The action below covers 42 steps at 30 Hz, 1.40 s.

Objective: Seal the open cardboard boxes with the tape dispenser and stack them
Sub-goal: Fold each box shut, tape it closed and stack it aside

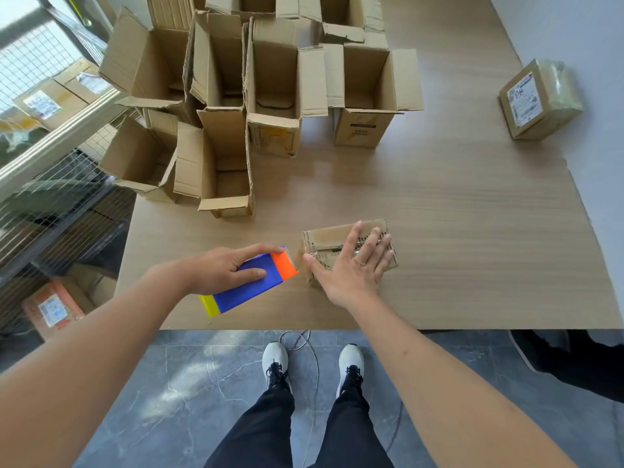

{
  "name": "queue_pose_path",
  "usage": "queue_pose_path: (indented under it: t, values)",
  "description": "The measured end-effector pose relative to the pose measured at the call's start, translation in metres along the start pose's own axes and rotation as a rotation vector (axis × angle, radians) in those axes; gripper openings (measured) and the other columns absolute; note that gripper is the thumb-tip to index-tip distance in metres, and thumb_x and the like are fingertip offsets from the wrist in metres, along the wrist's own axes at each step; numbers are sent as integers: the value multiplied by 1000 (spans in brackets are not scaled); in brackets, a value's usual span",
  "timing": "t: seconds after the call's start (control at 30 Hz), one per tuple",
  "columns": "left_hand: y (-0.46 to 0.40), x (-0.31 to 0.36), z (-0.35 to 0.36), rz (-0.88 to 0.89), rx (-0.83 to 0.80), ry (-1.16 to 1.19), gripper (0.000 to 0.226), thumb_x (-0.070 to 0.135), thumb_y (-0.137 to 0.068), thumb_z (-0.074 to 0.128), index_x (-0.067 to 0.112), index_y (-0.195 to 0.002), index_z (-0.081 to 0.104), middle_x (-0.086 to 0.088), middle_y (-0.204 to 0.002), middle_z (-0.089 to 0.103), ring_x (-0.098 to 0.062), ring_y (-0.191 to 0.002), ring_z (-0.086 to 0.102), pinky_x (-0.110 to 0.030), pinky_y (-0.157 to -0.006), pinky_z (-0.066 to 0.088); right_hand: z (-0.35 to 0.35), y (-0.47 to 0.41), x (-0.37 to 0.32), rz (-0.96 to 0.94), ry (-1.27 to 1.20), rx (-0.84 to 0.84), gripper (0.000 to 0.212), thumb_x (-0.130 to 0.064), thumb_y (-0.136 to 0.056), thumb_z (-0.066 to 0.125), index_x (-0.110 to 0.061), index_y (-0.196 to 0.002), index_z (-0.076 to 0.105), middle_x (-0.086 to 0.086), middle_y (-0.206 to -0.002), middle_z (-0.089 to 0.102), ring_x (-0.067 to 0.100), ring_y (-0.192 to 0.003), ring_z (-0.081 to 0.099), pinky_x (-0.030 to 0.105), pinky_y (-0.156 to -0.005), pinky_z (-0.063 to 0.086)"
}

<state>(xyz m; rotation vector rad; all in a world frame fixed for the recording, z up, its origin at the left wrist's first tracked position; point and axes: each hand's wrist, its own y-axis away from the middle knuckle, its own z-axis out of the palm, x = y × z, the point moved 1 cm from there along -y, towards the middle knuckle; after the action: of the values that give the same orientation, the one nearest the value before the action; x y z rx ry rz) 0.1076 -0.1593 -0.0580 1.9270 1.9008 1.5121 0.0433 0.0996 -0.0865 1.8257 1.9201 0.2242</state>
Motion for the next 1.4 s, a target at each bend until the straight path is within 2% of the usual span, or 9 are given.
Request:
queue_pose_path:
  t: [0.27, 0.47, 0.57, 0.7, 0.93, 1.13, 1.2, 1.3, 1.4]
  values:
    - [17, 2, -13, 25, 38, 13, 62, 78, -84, 59, 81, -136, 24, 22, -118, 59, -4, -97, 59, -27, -83, 49, -2, 0, 0, 3, 7, -48, 127, -96, -75, 28, -18, -152, -35, 23, -159, -36, 40, -141, -45, 56, -116, -26]
    - [14, 0, -16, 16, -9, -1, 59, 72, -86, 51, 82, -136, 23, 23, -142, 52, -14, -115, 58, -41, -104, 47, -3, 1, 0, 5, 11, -61, 127, -98, -74, 26, -19, -152, -36, 22, -158, -37, 39, -140, -46, 54, -114, -29]
    - [5, 3, -13, -11, -3, -9, 55, 71, -86, 49, 85, -132, 24, 17, -139, 56, -16, -113, 58, -39, -102, 47, -4, 0, -1, 4, 12, -75, 127, -98, -73, 25, -20, -151, -37, 22, -158, -38, 39, -139, -47, 54, -114, -30]
    - [-14, 15, -10, -65, -7, -19, 52, 73, -84, 49, 86, -129, 26, 13, -134, 56, -14, -107, 56, -31, -90, 46, -6, 1, -1, -1, 12, -90, 128, -98, -74, 27, -19, -151, -37, 23, -157, -39, 39, -139, -48, 55, -114, -29]
    - [-35, 29, -24, -114, -48, -32, 47, 61, -94, 57, 71, -137, 42, 10, -140, 54, -18, -115, 55, -34, -100, 44, -9, 2, -3, -2, 34, -108, 127, -97, -76, 26, -18, -150, -39, 23, -156, -41, 41, -138, -48, 56, -114, -29]
    - [-43, 42, -36, -163, -137, -46, 49, 57, -98, 57, 60, -145, 43, 14, -133, 48, -15, -110, 50, -22, -77, 38, -9, 1, -4, 1, 58, -117, 127, -95, -77, 28, -16, -150, -39, 25, -156, -40, 43, -137, -48, 57, -113, -30]
    - [-47, 45, -39, -174, -162, -31, 50, 56, -100, 55, 56, -148, 42, 12, -134, 47, -15, -112, 50, -23, -80, 40, -9, -1, -4, -5, 67, -123, 128, -96, -76, 28, -15, -149, -39, 25, -156, -39, 44, -137, -47, 58, -113, -29]
    - [-52, 42, -38, -213, -166, -138, 50, 52, -101, 54, 46, -150, 46, 6, -147, 50, -18, -120, 52, -32, -97, 42, -10, -4, -2, -14, 90, -125, 129, -96, -75, 28, -15, -150, -39, 26, -156, -40, 45, -138, -46, 59, -114, -27]
    - [-42, 23, -27, -227, -126, -209, 49, 53, -100, 54, 49, -148, 46, 3, -151, 50, -22, -125, 51, -34, -104, 41, -8, -5, 2, -42, 111, -111, 130, -97, -73, 27, -16, -149, -40, 25, -156, -40, 44, -137, -48, 59, -113, -28]
